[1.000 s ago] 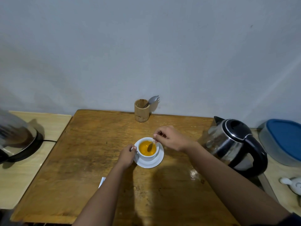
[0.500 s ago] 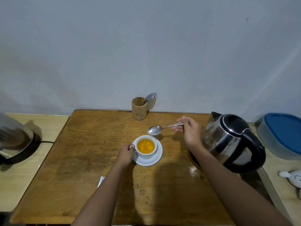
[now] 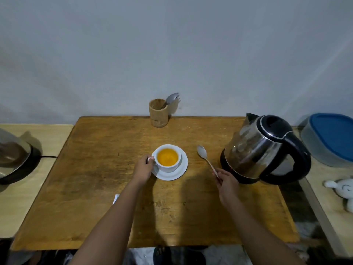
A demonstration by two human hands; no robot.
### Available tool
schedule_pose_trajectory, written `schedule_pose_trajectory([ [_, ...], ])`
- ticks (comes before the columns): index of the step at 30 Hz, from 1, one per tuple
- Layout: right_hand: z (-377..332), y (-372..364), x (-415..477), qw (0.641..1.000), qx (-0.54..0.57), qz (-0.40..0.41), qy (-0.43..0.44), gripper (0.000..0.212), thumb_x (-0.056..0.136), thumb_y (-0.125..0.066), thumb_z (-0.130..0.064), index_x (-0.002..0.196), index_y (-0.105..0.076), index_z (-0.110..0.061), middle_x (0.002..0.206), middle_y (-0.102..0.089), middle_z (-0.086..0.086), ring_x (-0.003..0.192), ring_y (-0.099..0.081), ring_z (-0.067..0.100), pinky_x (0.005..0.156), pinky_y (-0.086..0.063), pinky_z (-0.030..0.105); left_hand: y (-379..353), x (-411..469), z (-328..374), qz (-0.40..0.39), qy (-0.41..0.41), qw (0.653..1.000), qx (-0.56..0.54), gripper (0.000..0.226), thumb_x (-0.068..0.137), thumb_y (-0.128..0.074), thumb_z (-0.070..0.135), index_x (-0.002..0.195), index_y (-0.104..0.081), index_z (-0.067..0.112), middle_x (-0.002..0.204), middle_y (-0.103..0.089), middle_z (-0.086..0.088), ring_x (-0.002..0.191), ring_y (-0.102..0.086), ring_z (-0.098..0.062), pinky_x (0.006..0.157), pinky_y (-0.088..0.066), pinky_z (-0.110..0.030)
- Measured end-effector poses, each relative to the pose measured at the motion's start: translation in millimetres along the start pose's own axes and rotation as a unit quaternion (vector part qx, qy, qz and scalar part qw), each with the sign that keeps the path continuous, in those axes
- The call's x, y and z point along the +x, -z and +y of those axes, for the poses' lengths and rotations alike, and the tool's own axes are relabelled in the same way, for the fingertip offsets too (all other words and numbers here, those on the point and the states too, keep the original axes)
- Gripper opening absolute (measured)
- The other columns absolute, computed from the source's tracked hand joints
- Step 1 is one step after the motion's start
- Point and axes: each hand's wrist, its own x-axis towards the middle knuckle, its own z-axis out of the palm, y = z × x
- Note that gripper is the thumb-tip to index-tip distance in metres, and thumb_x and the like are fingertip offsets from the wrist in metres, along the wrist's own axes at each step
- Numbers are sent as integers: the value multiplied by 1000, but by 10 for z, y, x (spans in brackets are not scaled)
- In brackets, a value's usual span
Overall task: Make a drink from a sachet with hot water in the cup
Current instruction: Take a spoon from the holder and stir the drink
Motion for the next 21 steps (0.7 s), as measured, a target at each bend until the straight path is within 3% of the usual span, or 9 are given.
schedule_pose_trajectory([
  [4,204,98,47,991,-130,-16,2,18,87,-50,5,88,-62,-9,94,-64,8,84,-67,21,83,-55,35,5,21,-30,3,2,1000,-4,17,95,-42,18,87,-53,8,85,-54,-9,80,-47,-22,60,-35,-29],
  [8,278,137,42,945,-323,-6,56,16,81,-59,3,93,-64,-7,93,-60,5,75,-59,18,61,-50,30,-1,27,-33,6,4,1000,0,14,95,-42,18,89,-52,10,86,-54,-8,81,-48,-21,60,-35,-26],
  [12,277,120,17,896,-430,-44,100,17,80,-58,2,90,-55,-11,84,-55,0,82,-59,25,73,-53,38,-4,39,-42,4,7,1000,-2,14,95,-42,19,90,-52,10,91,-56,-10,83,-50,-23,61,-37,-28],
  [16,276,99,11,863,-482,-97,115,18,83,-57,0,93,-50,-12,81,-52,-2,82,-55,22,56,-45,25,4,25,-42,4,3,1000,-9,15,95,-43,20,92,-54,11,93,-58,-11,87,-52,-24,72,-40,-33],
  [21,249,71,40,830,-530,-111,135,22,84,-56,0,105,-56,-7,94,-57,6,84,-54,19,52,-35,18,26,1,-12,-3,-8,1000,-9,14,95,-42,19,94,-55,12,94,-57,-9,89,-51,-23,76,-39,-33],
])
